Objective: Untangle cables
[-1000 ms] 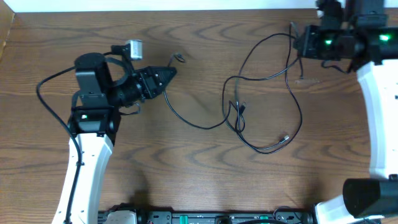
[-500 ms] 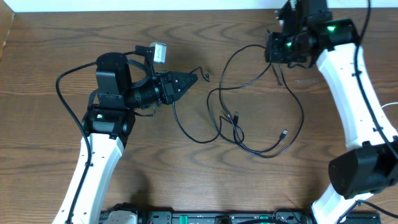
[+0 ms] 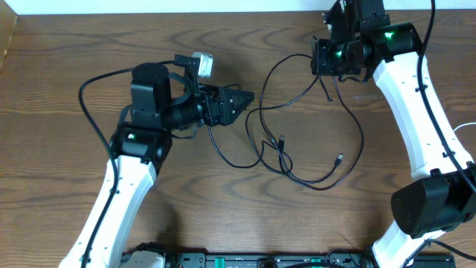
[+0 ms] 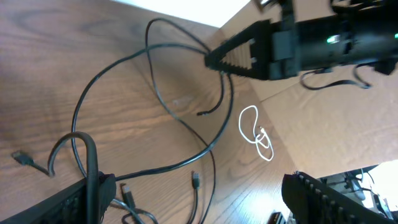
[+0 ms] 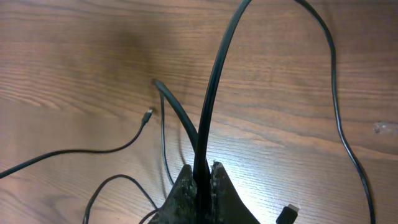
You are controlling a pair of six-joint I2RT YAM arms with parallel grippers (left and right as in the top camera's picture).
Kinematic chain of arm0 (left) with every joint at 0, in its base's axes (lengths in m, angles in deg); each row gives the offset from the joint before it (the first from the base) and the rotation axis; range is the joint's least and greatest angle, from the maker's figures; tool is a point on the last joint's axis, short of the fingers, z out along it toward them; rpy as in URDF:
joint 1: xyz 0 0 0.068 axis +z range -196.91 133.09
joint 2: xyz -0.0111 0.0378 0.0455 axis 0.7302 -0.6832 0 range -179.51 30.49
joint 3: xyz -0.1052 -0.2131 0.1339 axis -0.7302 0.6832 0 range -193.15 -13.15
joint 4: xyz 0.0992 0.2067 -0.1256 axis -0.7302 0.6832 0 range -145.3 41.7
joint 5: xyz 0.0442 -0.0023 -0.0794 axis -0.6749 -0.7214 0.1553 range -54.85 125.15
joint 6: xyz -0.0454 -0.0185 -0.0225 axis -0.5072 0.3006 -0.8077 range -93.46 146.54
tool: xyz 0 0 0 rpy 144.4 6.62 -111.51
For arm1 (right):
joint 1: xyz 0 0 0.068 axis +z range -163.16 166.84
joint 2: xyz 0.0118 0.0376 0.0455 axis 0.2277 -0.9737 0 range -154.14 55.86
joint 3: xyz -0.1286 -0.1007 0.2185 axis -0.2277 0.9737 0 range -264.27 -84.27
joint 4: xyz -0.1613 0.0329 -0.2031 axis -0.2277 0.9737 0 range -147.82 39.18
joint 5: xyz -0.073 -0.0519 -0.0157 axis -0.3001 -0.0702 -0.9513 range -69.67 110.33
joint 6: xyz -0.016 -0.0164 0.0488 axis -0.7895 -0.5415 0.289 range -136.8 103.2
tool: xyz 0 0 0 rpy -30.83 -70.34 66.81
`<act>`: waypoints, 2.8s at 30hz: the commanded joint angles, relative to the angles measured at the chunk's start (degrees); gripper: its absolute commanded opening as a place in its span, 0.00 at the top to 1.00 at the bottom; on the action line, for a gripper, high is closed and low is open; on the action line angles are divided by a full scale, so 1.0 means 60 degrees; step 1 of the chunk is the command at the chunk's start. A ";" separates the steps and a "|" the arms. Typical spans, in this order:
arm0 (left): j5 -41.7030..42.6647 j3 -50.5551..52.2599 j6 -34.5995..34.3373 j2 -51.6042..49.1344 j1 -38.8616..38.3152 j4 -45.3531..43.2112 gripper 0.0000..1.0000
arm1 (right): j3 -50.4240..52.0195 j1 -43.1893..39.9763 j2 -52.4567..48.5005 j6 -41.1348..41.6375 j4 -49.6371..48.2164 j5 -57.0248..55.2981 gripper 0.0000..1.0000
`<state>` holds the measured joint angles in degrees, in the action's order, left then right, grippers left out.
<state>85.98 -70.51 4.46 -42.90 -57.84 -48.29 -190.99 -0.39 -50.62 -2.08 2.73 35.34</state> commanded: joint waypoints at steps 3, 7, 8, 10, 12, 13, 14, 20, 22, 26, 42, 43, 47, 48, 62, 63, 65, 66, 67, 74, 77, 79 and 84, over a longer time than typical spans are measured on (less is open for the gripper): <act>-0.0193 0.0025 0.0270 -0.0987 -0.0015 -0.0299 0.09 | -0.0033 0.0004 0.0004 0.0120 -0.0175 0.0659 0.99; -0.0080 0.0022 -0.0572 -0.1891 -0.0295 -0.1504 0.08 | -0.0033 0.0007 0.0004 0.0091 -0.0204 0.1096 0.99; -0.0084 0.0022 -0.0703 -0.2051 -0.0390 -0.1800 0.09 | -0.0033 0.0018 0.0004 0.0004 -0.0182 0.1100 0.99; -0.0084 0.0022 -0.0852 -0.2251 -0.0550 -0.2310 0.09 | -0.0033 0.0076 0.0004 -0.0233 -0.0040 0.1089 0.99; -0.0087 0.0022 -0.0994 -0.2320 -0.0652 -0.2728 0.08 | -0.0033 0.0106 0.0004 -0.0433 0.0117 0.0965 0.99; -0.0087 0.0022 -0.1045 -0.2328 -0.0659 -0.2892 0.08 | -0.0033 0.0106 0.0004 -0.0463 0.0178 0.0769 0.99; -0.0084 0.0022 -0.1137 -0.2324 -0.0667 -0.3107 0.08 | -0.0033 0.0102 0.0004 -0.0459 0.0237 0.0390 0.99; -0.0080 0.0022 -0.1377 -0.2288 -0.0663 -0.3588 0.08 | -0.0033 0.0095 0.0004 -0.0426 0.0379 -0.1260 0.94; -0.0084 0.0022 -0.1377 -0.2288 -0.0652 -0.3603 0.08 | -0.0033 0.0062 0.0004 -0.0470 0.0419 -0.1457 0.57; 0.0138 0.0022 -0.1453 -0.2288 -0.0645 -0.3927 0.08 | -0.0033 -0.0007 0.0004 -0.0601 0.0419 -0.1508 0.47; 0.0415 0.0004 -0.2543 -0.2284 0.0477 -0.6018 0.08 | 0.0135 0.0739 0.0004 -0.2076 0.2608 0.0208 0.37; 0.0415 0.0004 -0.2696 -0.2284 0.0586 -0.6145 0.08 | 0.0193 0.0845 0.0004 -0.2076 0.2670 0.0208 0.41; 0.0415 0.0004 -0.2951 -0.2284 0.0998 -0.6550 0.08 | 0.0933 0.1501 0.0004 -0.2080 0.2557 0.0160 0.47; 0.0415 0.0004 -0.2951 -0.2284 0.1093 -0.6550 0.08 | 0.1198 0.1636 0.0004 -0.2076 0.2430 0.0109 0.48; 0.0918 0.0004 -0.2943 -0.2284 0.1297 -0.6506 0.08 | 0.4998 0.2812 0.0004 -0.1239 -0.0539 -0.0506 0.66; 0.0922 0.0004 -0.2943 -0.2284 0.1297 -0.6502 0.08 | 0.5136 0.2896 0.0004 -0.1235 -0.0637 -0.0506 0.66; 0.0925 0.0004 -0.2947 -0.2284 0.1297 -0.6506 0.08 | 0.5344 0.3049 0.0004 -0.0976 -0.0787 -0.0506 0.66; 0.0929 0.0004 -0.2947 -0.2284 0.1297 -0.6502 0.08 | 0.5461 0.3136 0.0004 -0.0776 -0.0885 -0.0499 0.66; 0.0962 0.0004 -0.2947 -0.2284 0.1293 -0.6506 0.08 | 0.5555 0.3220 0.0004 -0.0579 -0.0940 -0.0517 0.66; 0.1177 0.0004 -0.2951 -0.2284 0.1293 -0.6506 0.08 | 0.6346 0.3461 0.0004 0.0627 -0.1683 -0.0940 0.69; 0.1213 0.0004 -0.2951 -0.2284 0.1293 -0.6502 0.08 | 0.6502 0.3461 0.0004 0.0659 -0.1923 -0.0907 0.69; 0.1213 0.0004 -0.2951 -0.2284 0.1293 -0.6506 0.08 | 0.6506 0.3493 0.0004 0.0656 -0.1993 -0.0903 0.73; 0.1217 0.0004 -0.2951 -0.2284 0.1293 -0.6502 0.08 | 0.6506 0.3574 0.0004 0.0656 -0.2331 -0.0776 0.87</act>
<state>92.10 -70.16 -12.70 -57.15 -50.28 -86.85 -152.25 20.29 -50.62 1.05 -10.49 30.57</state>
